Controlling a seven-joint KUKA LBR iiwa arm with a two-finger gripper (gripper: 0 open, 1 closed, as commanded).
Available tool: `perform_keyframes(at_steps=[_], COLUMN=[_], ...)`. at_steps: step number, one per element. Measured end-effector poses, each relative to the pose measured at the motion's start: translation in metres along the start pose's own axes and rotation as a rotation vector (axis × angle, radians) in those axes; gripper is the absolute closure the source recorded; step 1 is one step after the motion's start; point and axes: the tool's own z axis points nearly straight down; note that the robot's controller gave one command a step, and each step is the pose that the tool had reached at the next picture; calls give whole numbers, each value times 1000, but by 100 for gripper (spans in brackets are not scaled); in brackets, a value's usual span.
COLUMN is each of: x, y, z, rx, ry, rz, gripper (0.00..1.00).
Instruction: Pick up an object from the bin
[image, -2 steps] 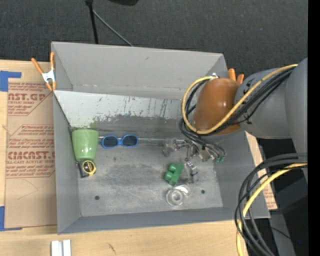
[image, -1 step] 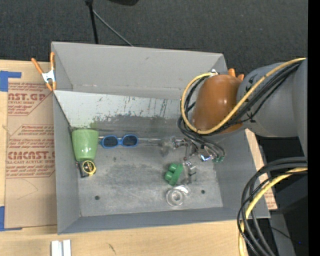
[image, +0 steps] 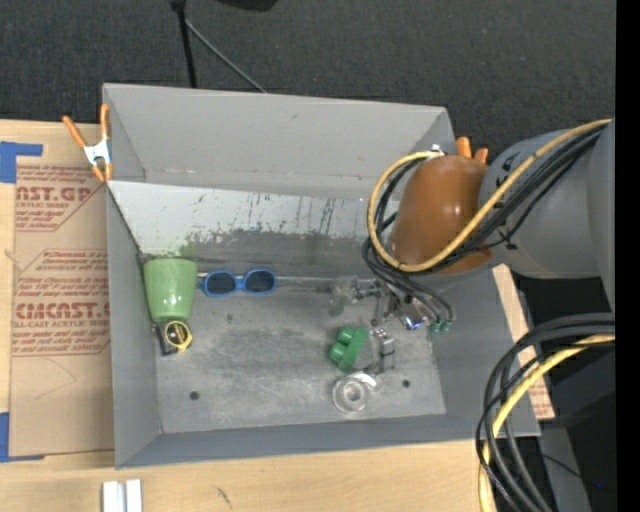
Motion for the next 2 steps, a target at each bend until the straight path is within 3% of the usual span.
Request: perform_keyframes(at_steps=[1,2], x=[-10,-11], y=[0,0], z=[31,30], rx=[0,0], ry=[0,-2], rz=[6,6], gripper=[0,0])
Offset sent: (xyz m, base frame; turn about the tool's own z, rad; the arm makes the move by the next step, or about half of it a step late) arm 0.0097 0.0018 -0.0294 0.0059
